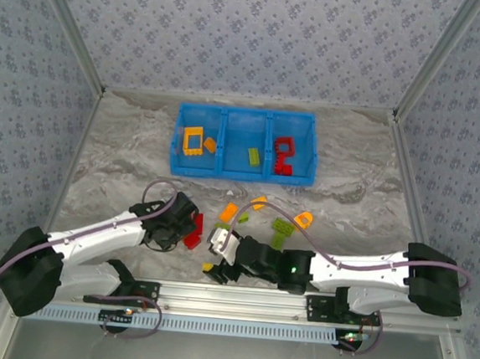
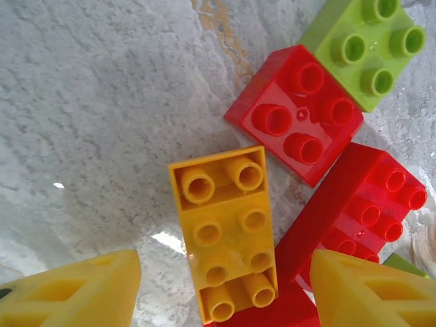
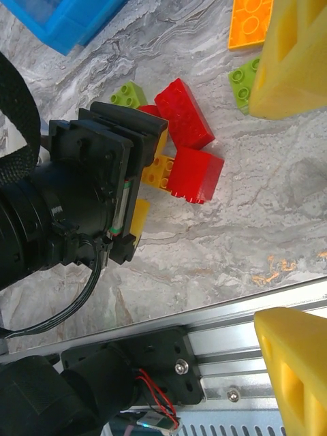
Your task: Sort the legos into containers by color
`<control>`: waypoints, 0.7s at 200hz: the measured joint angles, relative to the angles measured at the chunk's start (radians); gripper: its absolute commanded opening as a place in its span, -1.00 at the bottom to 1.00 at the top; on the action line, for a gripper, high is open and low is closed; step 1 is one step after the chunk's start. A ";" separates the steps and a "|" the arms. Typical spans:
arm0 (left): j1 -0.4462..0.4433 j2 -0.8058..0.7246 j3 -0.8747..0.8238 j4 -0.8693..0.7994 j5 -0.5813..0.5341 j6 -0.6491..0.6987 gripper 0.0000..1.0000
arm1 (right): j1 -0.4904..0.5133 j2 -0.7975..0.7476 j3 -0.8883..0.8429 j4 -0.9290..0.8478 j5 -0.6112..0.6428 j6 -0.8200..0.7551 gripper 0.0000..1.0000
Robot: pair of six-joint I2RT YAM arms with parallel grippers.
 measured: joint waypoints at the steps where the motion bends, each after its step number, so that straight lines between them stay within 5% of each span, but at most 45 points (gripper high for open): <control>1: 0.000 0.001 0.000 0.001 0.000 0.000 0.32 | 0.000 0.000 0.000 0.000 0.000 0.000 0.49; 85: 0.019 0.064 -0.005 0.020 -0.005 0.007 -0.47 | 0.003 0.013 0.002 0.012 0.003 0.001 0.49; 140: 0.023 -0.088 0.082 -0.138 -0.072 0.094 -0.60 | 0.004 0.003 0.017 0.012 0.064 0.001 0.49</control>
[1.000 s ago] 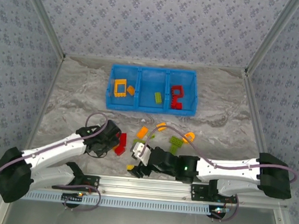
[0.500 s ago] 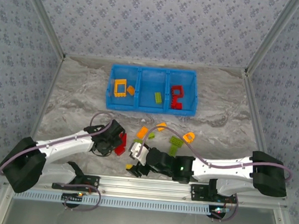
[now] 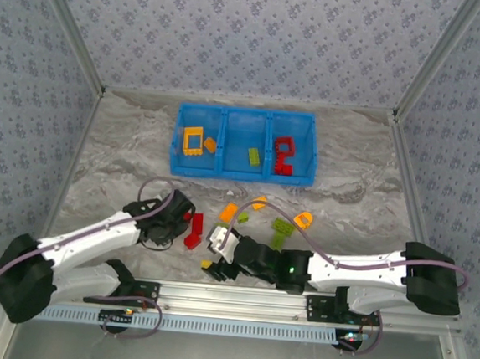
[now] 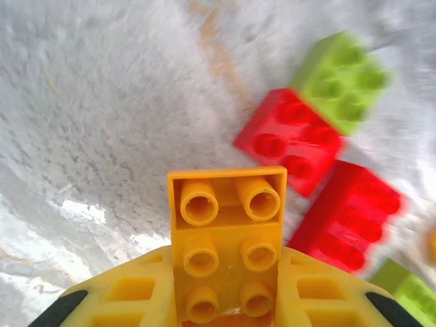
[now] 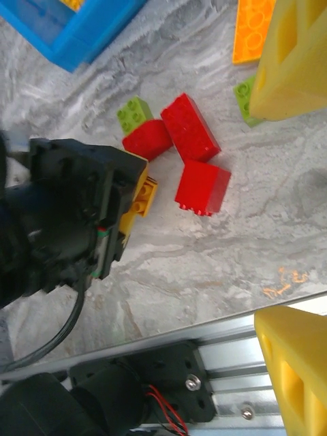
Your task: Sort the legos into containers by color
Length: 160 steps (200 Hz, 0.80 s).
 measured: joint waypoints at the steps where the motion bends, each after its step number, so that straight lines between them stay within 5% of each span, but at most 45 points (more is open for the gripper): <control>1: 0.001 -0.002 0.005 -0.003 -0.001 0.006 -0.60 | 0.000 -0.002 0.002 0.000 0.005 0.000 0.50; 34: 0.120 0.085 0.303 -0.075 0.029 0.242 -0.61 | -0.017 -0.031 0.045 0.012 0.119 -0.001 0.50; 95: 0.330 0.584 0.746 -0.041 0.217 0.647 -0.65 | -0.149 -0.033 0.121 0.044 0.211 0.000 0.51; 160: 0.414 0.891 0.939 0.005 0.377 0.788 -0.62 | -0.227 -0.039 0.142 0.045 0.207 0.031 0.52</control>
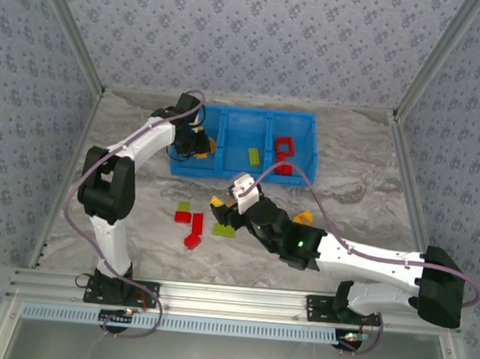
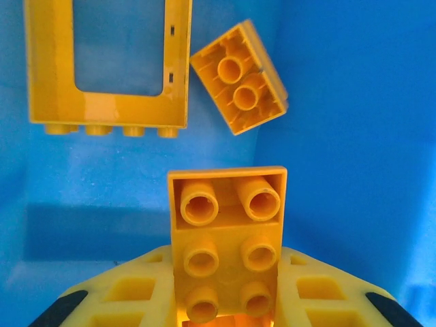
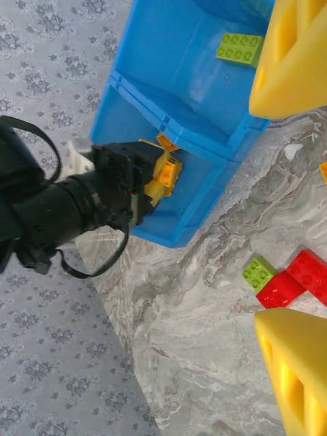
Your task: Sort the legos into containers by color
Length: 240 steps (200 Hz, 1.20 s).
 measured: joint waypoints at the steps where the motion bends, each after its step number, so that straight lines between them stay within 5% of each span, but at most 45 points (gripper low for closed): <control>1: 0.000 0.000 0.000 0.000 0.000 0.000 -0.61 | 0.000 0.000 0.000 0.000 0.000 0.001 0.52; 83: 0.000 0.065 0.000 0.027 0.035 0.006 -0.12 | -0.036 0.000 0.000 -0.002 -0.027 0.045 0.55; 134: 0.001 0.031 -0.004 0.024 0.017 0.001 -0.03 | -0.047 0.000 0.000 -0.030 -0.034 0.063 0.55; 181: -0.008 -0.119 -0.020 0.018 -0.019 -0.014 0.02 | -0.050 -0.014 0.000 -0.064 -0.032 0.072 0.55; 240: -0.067 -0.500 -0.192 0.031 -0.075 -0.007 0.20 | -0.074 -0.060 0.008 -0.137 -0.005 0.102 0.55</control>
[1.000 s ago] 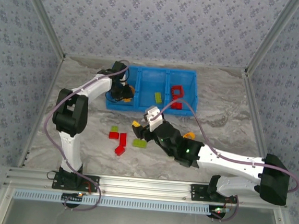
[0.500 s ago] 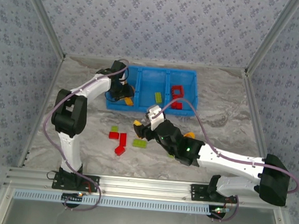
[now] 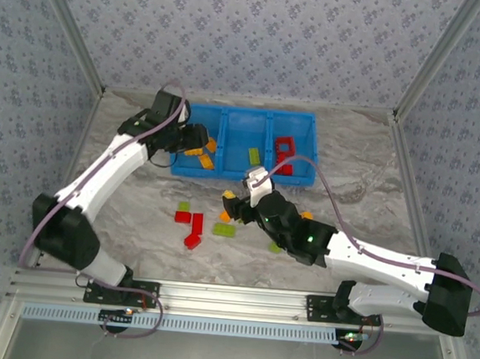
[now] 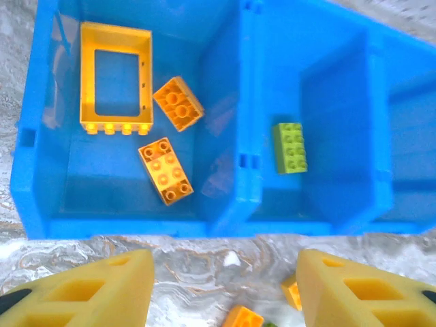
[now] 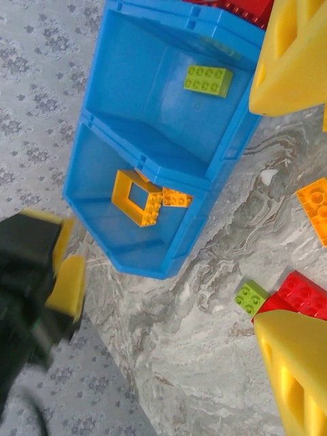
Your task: Sort the legos into containers by color
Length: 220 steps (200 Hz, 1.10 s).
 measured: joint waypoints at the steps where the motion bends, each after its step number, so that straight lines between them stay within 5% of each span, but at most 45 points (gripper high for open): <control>1: -0.001 -0.004 -0.002 0.000 -0.001 0.001 0.20 | -0.001 0.000 0.000 0.000 0.000 0.000 0.55; 82: -0.143 -0.491 -0.331 -0.034 0.023 -0.034 0.27 | -0.011 0.036 0.051 -0.089 -0.006 0.060 0.52; 173: -0.182 -1.048 -0.569 -0.338 -0.114 -0.187 0.29 | 0.205 0.554 0.414 -0.382 -0.210 0.198 0.75; 220: -0.182 -1.158 -0.585 -0.430 -0.167 -0.256 0.29 | 0.175 0.708 0.547 -0.542 -0.306 0.235 0.79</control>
